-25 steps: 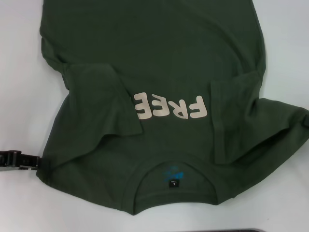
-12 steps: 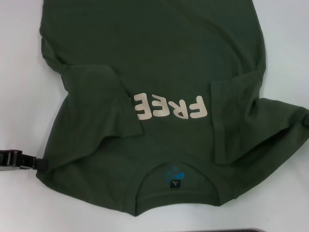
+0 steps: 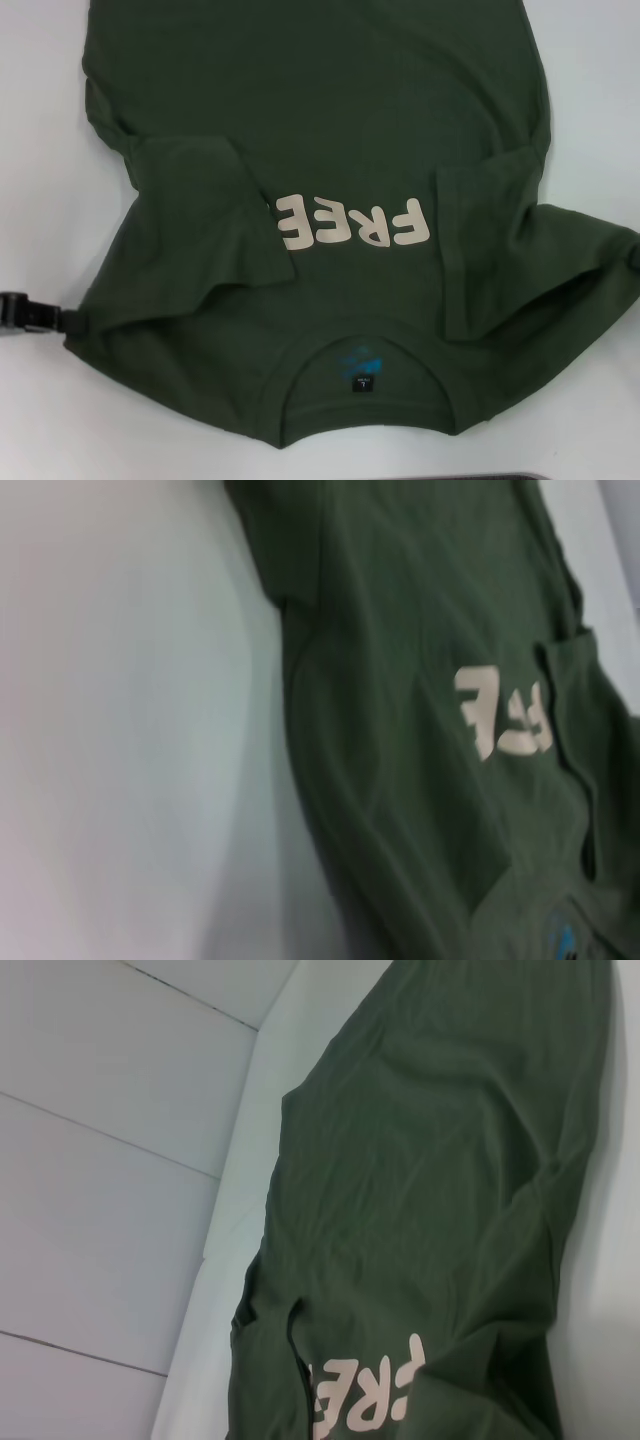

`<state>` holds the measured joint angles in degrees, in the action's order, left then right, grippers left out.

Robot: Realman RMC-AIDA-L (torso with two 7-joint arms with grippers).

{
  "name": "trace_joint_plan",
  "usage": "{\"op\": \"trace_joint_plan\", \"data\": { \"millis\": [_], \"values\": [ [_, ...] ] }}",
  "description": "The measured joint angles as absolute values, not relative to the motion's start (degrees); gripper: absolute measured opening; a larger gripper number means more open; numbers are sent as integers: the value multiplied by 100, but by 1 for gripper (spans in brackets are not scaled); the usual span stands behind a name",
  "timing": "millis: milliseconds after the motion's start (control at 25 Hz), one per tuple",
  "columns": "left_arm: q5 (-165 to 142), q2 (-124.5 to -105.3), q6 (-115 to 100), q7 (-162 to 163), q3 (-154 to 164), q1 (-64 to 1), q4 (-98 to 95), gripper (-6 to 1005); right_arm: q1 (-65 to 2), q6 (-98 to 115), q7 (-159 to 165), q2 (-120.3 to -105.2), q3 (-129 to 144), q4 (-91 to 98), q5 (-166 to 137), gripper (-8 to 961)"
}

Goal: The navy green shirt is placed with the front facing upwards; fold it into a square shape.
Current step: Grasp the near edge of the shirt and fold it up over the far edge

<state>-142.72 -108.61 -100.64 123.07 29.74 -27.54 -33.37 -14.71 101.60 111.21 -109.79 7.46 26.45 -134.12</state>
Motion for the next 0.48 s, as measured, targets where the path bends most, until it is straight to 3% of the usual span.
{"op": "trace_joint_plan", "data": {
  "millis": [480],
  "values": [
    [-14263,-10626,-10453,12250,2799,-2821,-3528,14,-860,10357,10687,-11200,776,2631,-13450,8]
  ]
}}
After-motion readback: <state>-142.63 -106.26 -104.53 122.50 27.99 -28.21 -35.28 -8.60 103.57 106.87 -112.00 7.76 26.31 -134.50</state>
